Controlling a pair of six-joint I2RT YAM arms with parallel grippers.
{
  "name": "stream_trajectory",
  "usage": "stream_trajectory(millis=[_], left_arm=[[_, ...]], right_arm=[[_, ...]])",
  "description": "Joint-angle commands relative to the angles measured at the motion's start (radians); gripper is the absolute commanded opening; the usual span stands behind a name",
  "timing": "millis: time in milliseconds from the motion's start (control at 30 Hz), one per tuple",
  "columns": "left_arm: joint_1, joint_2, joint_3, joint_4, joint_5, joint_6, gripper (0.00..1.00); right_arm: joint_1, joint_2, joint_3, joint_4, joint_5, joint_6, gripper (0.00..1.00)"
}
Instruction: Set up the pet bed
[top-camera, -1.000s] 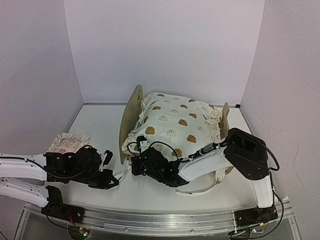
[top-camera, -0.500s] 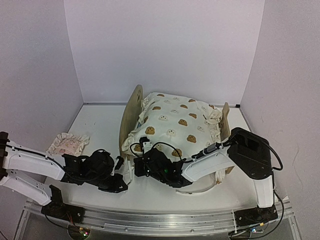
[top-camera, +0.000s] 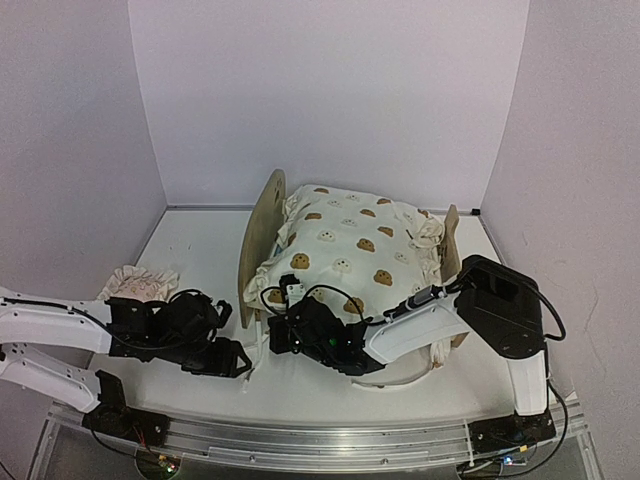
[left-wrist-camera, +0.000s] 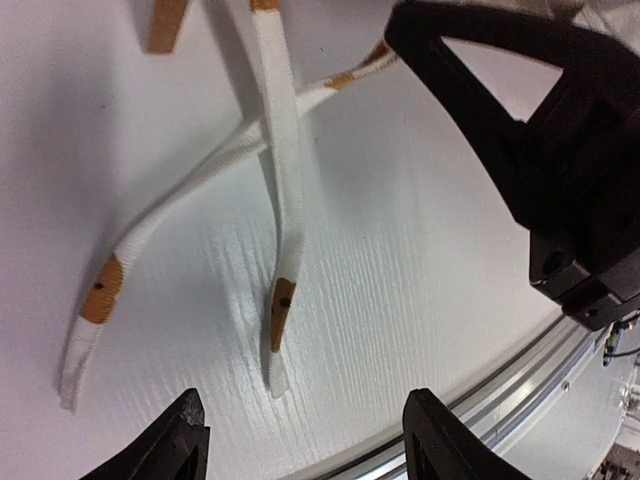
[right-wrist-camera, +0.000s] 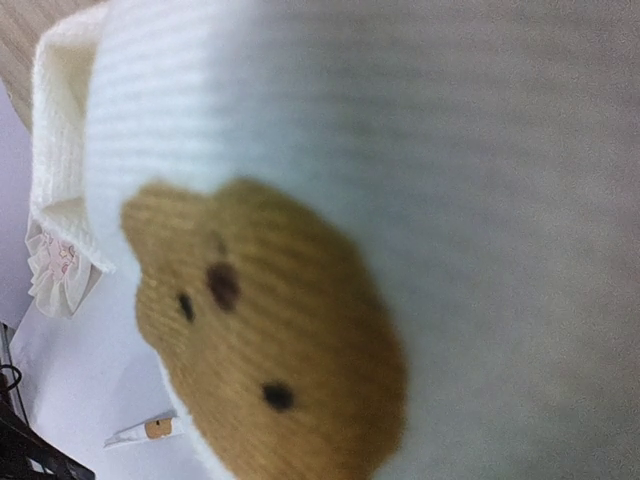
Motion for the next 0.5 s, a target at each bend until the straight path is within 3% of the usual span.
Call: stream_trajectory(millis=[0,133,467], left_arm=[[-0.003,-0.060,0.069,-0.258,-0.188,-0.097,0.64],[-0.003,-0.022,0.059,-0.333,-0.230,-0.184,0.59],[-0.003,0.108,0.004,-0.280,-0.265,-0.262,0.50]], right_arm=[[0.007,-0.025,-0.004,0.021,-0.008,0.001,0.00],[0.007,-0.025,-0.005,0.021,-0.017,0.001,0.00],[0.007,-0.026,-0.010,0.021,-0.042,0.002,0.00]])
